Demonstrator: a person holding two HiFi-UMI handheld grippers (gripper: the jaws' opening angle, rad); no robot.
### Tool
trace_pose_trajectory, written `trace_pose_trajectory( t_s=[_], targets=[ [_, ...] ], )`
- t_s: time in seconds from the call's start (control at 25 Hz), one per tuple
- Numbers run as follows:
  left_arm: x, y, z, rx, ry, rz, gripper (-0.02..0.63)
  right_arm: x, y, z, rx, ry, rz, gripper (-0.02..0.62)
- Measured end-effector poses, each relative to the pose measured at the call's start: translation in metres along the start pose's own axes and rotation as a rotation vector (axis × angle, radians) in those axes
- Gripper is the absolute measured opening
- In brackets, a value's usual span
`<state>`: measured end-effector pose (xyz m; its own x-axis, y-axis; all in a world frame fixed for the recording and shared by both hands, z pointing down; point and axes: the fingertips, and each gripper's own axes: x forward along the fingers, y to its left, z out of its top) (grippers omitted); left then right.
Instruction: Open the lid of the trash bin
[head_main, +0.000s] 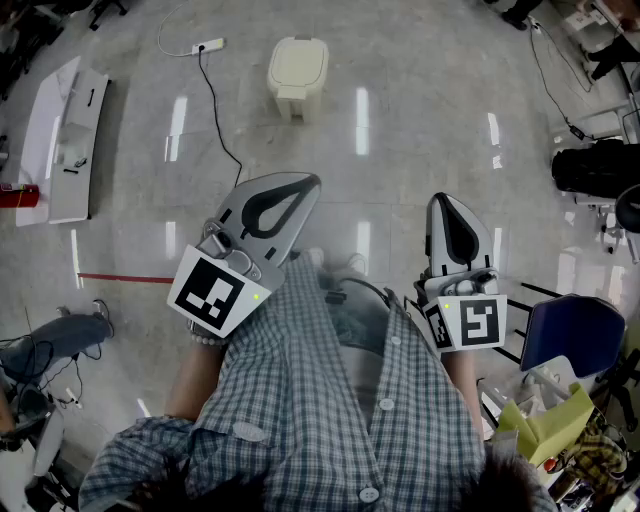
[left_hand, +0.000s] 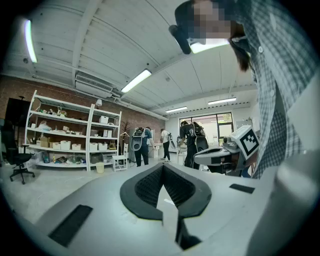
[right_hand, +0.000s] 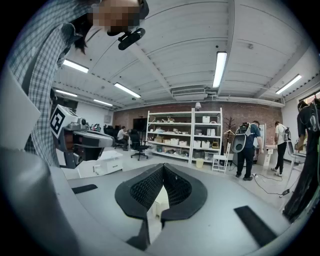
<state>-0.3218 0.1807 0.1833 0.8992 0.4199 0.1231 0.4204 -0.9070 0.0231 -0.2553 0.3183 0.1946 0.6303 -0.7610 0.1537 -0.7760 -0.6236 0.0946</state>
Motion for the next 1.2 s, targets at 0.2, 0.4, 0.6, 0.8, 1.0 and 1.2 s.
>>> trace_pose_trajectory(
  t_s=[0.2,0.4,0.6,0.8,1.0,1.2],
  targets=[
    [0.000,-0.001,0.001,0.000,0.003,-0.019,-0.003,0.003,0.004,0.002,-0.006,0.001,0.005,0.017],
    [0.002,0.002,0.001,-0.002,-0.004,-0.018,-0.003,0.004,0.002,0.001,-0.006,0.005,-0.002,0.017],
    [0.000,0.009,0.003,-0.003,-0.016,-0.022,-0.002,0.006,0.003,0.003,0.008,-0.003,-0.023,0.017],
    [0.000,0.012,0.005,0.004,-0.028,-0.041,-0.003,0.000,0.001,0.003,0.011,-0.003,-0.066,0.017],
    [-0.003,0.017,0.004,0.021,-0.039,-0.072,-0.002,-0.006,0.006,-0.001,0.016,0.000,-0.116,0.017],
    [-0.005,0.020,0.006,0.019,-0.046,-0.079,-0.003,-0.008,0.009,-0.002,0.017,0.010,-0.131,0.017]
  ],
)
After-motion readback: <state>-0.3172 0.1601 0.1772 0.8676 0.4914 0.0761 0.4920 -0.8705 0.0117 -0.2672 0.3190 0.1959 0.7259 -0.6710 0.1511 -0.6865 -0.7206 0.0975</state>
